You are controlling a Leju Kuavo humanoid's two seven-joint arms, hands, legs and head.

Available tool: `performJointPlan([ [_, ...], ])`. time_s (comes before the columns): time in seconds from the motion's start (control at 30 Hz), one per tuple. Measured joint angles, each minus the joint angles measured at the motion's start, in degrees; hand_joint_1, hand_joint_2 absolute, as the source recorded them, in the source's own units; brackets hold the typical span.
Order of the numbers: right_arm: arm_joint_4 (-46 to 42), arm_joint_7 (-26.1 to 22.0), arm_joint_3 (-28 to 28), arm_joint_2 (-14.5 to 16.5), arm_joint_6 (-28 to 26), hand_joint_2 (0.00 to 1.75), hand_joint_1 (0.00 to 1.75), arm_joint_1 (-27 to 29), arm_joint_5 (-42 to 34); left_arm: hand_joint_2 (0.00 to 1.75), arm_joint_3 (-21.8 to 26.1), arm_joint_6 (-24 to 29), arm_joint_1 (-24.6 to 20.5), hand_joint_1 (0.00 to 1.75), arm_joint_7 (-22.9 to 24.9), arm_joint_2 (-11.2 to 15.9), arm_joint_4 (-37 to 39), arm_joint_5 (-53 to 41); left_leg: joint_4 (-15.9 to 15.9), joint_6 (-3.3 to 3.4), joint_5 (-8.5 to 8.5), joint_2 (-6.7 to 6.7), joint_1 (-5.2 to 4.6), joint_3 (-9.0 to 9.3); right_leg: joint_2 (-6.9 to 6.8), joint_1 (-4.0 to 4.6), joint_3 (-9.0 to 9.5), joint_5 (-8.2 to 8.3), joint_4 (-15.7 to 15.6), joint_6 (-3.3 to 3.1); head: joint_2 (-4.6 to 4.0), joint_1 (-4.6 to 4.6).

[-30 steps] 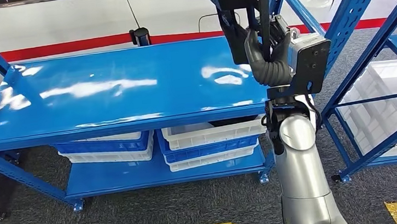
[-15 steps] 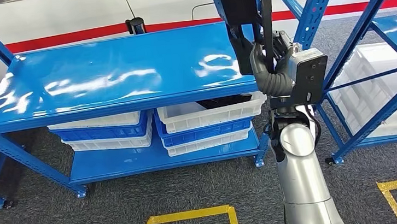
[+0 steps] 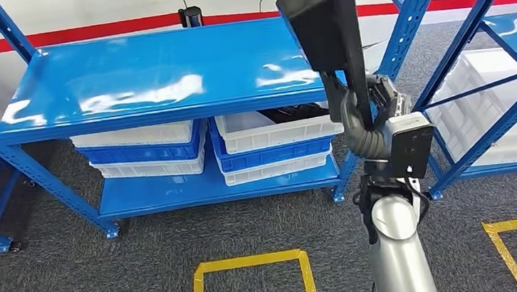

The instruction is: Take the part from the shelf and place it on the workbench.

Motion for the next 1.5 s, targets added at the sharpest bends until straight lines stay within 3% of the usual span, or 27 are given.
performJointPlan([
  [0.07, -1.12, -0.01, -0.28, -0.39, -0.15, 1.75, 1.75, 1.93, 0.31, 0.00, -0.39, -0.33, -0.03, 0.00, 0.10, 0.20, 0.00, -1.25, 0.04, 0.70, 1.32, 0.15, -0.31, -1.65, 0.05, 0.05, -1.66, -5.03, 7.12, -0.56, 0.00, 0.26],
  [0.1, -1.57, 0.00, -0.44, -0.54, -0.21, 1.75, 1.75, 2.97, 0.42, 0.00, -0.73, -0.53, -0.03, 0.00, 0.12, 0.32, 0.00, -1.88, 0.06, 0.80, 1.96, 0.20, -0.48, -2.50, 0.06, 0.12, -1.91, -6.20, 10.36, -0.43, 0.00, 0.29],
  [0.17, -2.40, 0.01, -0.92, -0.73, -0.31, 1.75, 1.75, 5.45, 0.79, 0.00, -1.62, -1.01, -0.03, 0.00, 0.19, 0.51, 0.00, -3.47, 0.11, 0.85, 3.26, 0.27, -0.81, -4.16, 0.06, 0.43, -0.09, -5.02, 12.31, 0.37, 0.00, 0.34],
  [0.23, -3.37, -0.20, -1.65, -0.74, -0.34, 1.75, 1.75, 8.10, 1.08, 0.00, -2.75, -1.56, -0.03, 0.00, 0.25, 0.65, 0.00, -5.42, 0.15, 0.72, 4.53, 0.24, -1.11, -5.57, 0.05, 0.92, 5.25, -2.97, 6.84, 0.39, 0.00, 0.33],
  [0.3, -4.42, -0.86, -2.50, -0.46, -0.05, 1.75, 1.75, 10.22, 1.16, 0.00, -4.12, -1.77, -0.07, 0.00, 0.20, 0.72, 0.00, -7.32, 0.15, 0.35, 5.72, 0.25, -1.43, -6.48, 0.02, 1.52, 11.56, -3.79, -2.36, -0.73, 0.00, 0.28],
  [0.37, -5.32, -1.64, -3.21, -0.13, 0.68, 1.75, 1.75, 11.76, 1.32, 0.00, -5.44, -1.61, -0.18, 0.00, -0.18, 0.79, 0.00, -8.61, -0.14, -0.20, 7.08, 0.42, -1.51, -7.01, 0.08, 1.90, 13.90, -4.67, -7.18, -1.47, 0.00, 0.23],
  [0.43, -6.08, -2.08, -3.72, 0.19, 1.70, 1.75, 1.75, 13.11, 1.57, 0.00, -6.17, -1.54, -0.26, 0.00, -1.34, 0.84, 0.00, -8.54, -0.30, -0.86, 7.33, 0.47, -1.39, -7.65, 0.10, 1.45, 13.14, -3.68, -7.42, -1.95, 0.00, 0.16],
  [0.47, -6.59, -2.19, -3.93, 0.50, 2.32, 1.75, 1.75, 13.78, 1.67, 0.00, -6.30, -1.76, -0.28, 0.00, -2.33, 0.80, -0.02, -8.05, 0.54, -1.22, 5.89, 0.42, -1.26, -8.23, 0.04, 1.17, 12.66, -3.05, -7.45, -2.44, 0.00, 0.08],
  [0.57, -8.26, -2.53, -4.25, 1.73, 4.05, 1.75, 1.75, 15.56, 1.50, 0.00, -6.35, -3.29, -0.41, 0.00, -5.53, 0.45, -0.09, -6.49, 9.25, -2.39, -2.47, 0.19, -0.61, -10.71, -0.20, 0.84, 10.74, -1.27, -7.26, -3.37, 0.00, -0.15],
  [0.6, -8.67, -2.69, -4.24, 1.98, 4.53, 1.75, 1.75, 15.97, 1.41, 0.00, -6.33, -3.85, -0.46, 0.00, -6.42, 0.28, -0.10, -6.21, 12.90, -2.76, -3.87, 0.15, -0.41, -11.22, -0.24, 0.85, 9.97, -0.71, -7.09, -3.33, 0.00, -0.17],
  [0.67, -9.10, -3.00, -4.15, 2.27, 5.28, 1.75, 1.75, 16.40, 1.38, 0.00, -6.19, -4.79, -0.52, 0.00, -7.85, -0.17, -0.11, -5.72, 16.59, -3.31, -2.41, 0.17, 0.03, -10.32, -0.26, 0.74, 8.04, 0.29, -6.34, -2.98, 0.00, -0.17],
  [0.73, -9.43, -3.07, -4.08, 2.44, 5.68, 1.75, 1.75, 16.49, 1.41, 0.00, -5.95, -5.68, -0.60, 0.00, -9.00, -0.67, -0.14, -5.45, 13.08, -3.71, 0.38, 0.16, 0.54, -5.93, -0.20, 0.49, 5.96, 0.96, -5.09, -2.40, 0.00, -0.18],
  [0.77, -9.74, -3.05, -4.08, 2.55, 5.77, 1.75, 1.75, 16.49, 1.40, 0.00, -5.85, -6.19, -0.72, 0.00, -9.46, -1.06, -0.18, -5.48, 9.31, -3.91, 0.13, 0.06, 0.63, -2.84, -0.17, 0.50, 5.03, 1.20, -4.44, -2.09, 0.00, -0.25],
  [0.83, -10.54, -2.90, -4.11, 2.69, 5.84, 1.75, 1.75, 16.31, 1.03, 0.00, -5.74, -7.22, -1.06, 0.00, -10.19, -1.79, -0.26, -5.85, 3.07, -3.59, -1.99, -0.28, 0.47, 1.30, -0.27, 0.63, 3.87, 1.84, -3.59, -1.21, 0.00, -0.24],
  [0.87, -10.94, -2.75, -4.14, 2.66, 5.84, 1.75, 1.75, 16.13, 0.67, 0.00, -5.74, -7.85, -1.18, 0.00, -10.59, -2.14, -0.29, -6.06, 1.66, -3.13, -2.63, -0.42, 0.17, 1.90, -0.34, 0.73, 3.54, 2.30, -3.51, -0.72, 0.00, -0.24],
  [0.93, -11.52, -2.21, -4.41, 2.27, 5.68, 1.75, 1.75, 15.75, 0.05, 0.00, -5.72, -9.22, -1.30, 0.00, -11.75, -2.63, -0.30, -6.20, 1.23, -1.67, -1.90, -0.24, -0.18, 1.10, -0.32, 0.74, 3.02, 2.85, -3.38, 0.19, 0.00, -0.27],
  [0.97, -11.74, -1.83, -4.67, 1.98, 5.51, 1.75, 1.75, 15.65, -0.09, 0.00, -5.70, -9.82, -1.45, 0.00, -12.34, -2.85, -0.30, -6.19, 1.10, -0.86, -1.28, -0.10, -0.26, 0.53, -0.24, 0.69, 2.39, 1.93, -2.58, 0.22, 0.00, -0.21],
  [1.03, -12.13, -1.02, -5.35, 1.28, 4.99, 1.75, 1.75, 15.43, -0.15, 0.00, -5.67, -10.70, -1.97, 0.00, -12.90, -3.12, -0.31, -6.22, 0.93, 0.42, 0.17, 0.16, -0.33, -0.91, -0.08, 0.47, 0.47, -2.55, 2.15, -0.39, 0.00, 0.02],
  [1.1, -12.35, -0.39, -5.92, 0.59, 4.54, 1.75, 1.75, 14.97, -0.28, 0.00, -5.59, -11.70, -2.48, 0.00, -12.76, -3.14, -0.32, -6.11, 0.98, 0.91, 1.61, 0.27, -0.59, -2.69, -0.04, 0.54, -1.13, -6.78, 9.21, -0.72, 0.00, 0.26],
  [1.13, -12.39, -0.14, -6.18, 0.21, 4.38, 1.75, 1.75, 14.63, -0.40, 0.00, -5.54, -12.26, -2.66, 0.00, -12.67, -3.13, -0.34, -6.03, 1.00, 0.97, 2.34, 0.38, -0.75, -3.60, -0.03, 0.60, -1.07, -7.25, 11.55, -0.46, 0.00, 0.27],
  [1.2, -12.42, 0.31, -6.78, -0.59, 4.09, 1.75, 1.75, 13.75, -0.74, 0.00, -5.46, -13.08, -3.01, 0.00, -12.51, -3.10, -0.39, -5.99, 1.02, 0.99, 3.84, 0.54, -1.11, -5.45, -0.03, 0.80, 1.52, -5.37, 11.25, 0.34, 0.00, 0.29],
  [1.27, -12.50, 0.51, -7.30, -1.14, 3.84, 1.75, 1.75, 12.83, -0.98, 0.00, -5.45, -13.44, -3.35, 0.00, -12.49, -3.08, -0.51, -6.09, 1.03, 0.81, 5.30, 0.54, -1.38, -6.96, -0.02, 1.20, 7.47, -3.79, 4.12, 0.09, 0.00, 0.30],
  [1.33, -12.74, 0.58, -7.50, -1.40, 3.73, 1.75, 1.75, 12.17, -1.08, 0.00, -5.45, -13.57, -3.57, 0.00, -12.49, -3.09, -0.70, -6.12, 0.82, 0.36, 6.74, 0.59, -1.51, -7.70, -0.01, 1.72, 12.69, -4.63, -3.87, -0.96, 0.00, 0.18],
  [1.37, -12.87, 0.60, -7.54, -1.53, 3.68, 1.75, 1.75, 11.94, -1.11, 0.00, -5.45, -13.68, -3.62, 0.00, -12.47, -3.09, -0.79, -6.14, 0.57, 0.07, 7.48, 0.63, -1.48, -7.84, 0.02, 1.95, 13.72, -5.05, -6.06, -1.34, 0.00, 0.19],
  [1.43, -12.94, 0.61, -7.61, -1.89, 3.41, 1.75, 1.75, 11.65, -1.36, 0.00, -5.44, -14.29, -3.64, 0.00, -12.14, -2.98, -0.81, -6.09, 0.04, -0.60, 8.55, 0.54, -1.29, -8.16, 0.00, 1.72, 12.97, -4.08, -6.83, -1.88, 0.00, 0.23],
  [1.47, -12.94, 0.61, -7.69, -2.12, 3.15, 1.75, 1.75, 11.42, -1.69, 0.00, -5.39, -14.80, -3.64, 0.00, -11.66, -2.88, -0.81, -5.89, 0.41, -0.99, 7.66, 0.41, -1.18, -8.55, -0.05, 1.43, 12.42, -3.41, -6.95, -2.36, 0.00, 0.24],
  [1.5, -12.90, 0.63, -7.82, -2.40, 2.85, 1.75, 1.75, 11.11, -2.16, 0.00, -5.26, -15.31, -3.67, 0.00, -10.90, -2.77, -0.82, -5.61, 1.76, -1.40, 5.41, 0.25, -1.05, -9.05, -0.16, 1.15, 11.85, -2.58, -7.00, -2.91, 0.00, 0.11],
])
